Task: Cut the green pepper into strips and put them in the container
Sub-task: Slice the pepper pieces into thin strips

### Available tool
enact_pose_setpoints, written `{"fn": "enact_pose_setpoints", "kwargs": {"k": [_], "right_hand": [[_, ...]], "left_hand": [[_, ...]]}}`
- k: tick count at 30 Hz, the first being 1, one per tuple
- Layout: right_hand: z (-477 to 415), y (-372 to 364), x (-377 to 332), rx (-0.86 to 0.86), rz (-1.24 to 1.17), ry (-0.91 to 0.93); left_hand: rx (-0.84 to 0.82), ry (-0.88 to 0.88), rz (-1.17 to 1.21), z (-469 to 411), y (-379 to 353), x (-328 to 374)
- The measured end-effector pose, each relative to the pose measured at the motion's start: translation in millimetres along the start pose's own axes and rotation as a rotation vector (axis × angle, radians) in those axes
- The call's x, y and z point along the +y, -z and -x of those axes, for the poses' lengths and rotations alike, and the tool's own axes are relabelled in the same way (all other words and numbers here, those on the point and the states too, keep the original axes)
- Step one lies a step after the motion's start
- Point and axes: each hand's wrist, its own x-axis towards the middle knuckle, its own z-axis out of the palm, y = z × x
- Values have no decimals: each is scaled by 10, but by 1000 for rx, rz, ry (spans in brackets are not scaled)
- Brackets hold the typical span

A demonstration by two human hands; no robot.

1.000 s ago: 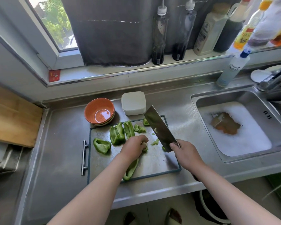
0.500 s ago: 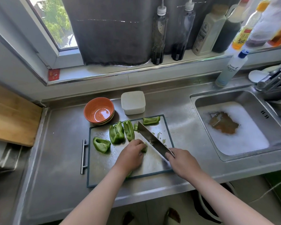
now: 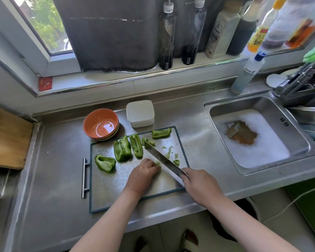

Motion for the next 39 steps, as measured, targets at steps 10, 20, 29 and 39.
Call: {"fn": "enact_pose_setpoints", "kwargs": {"k": [10, 20, 29, 39], "right_hand": [[63, -24, -73, -4, 90, 5], [62, 54, -1, -56, 84, -7], [-21, 28, -55, -63, 104, 12], [-80, -116, -33, -53, 123, 11]], "left_hand": [[16, -14, 31, -85, -90, -40], [56, -22, 133, -110, -87, -17], [105, 11, 205, -127, -86, -59], [90, 2, 212, -144, -78, -53]]}}
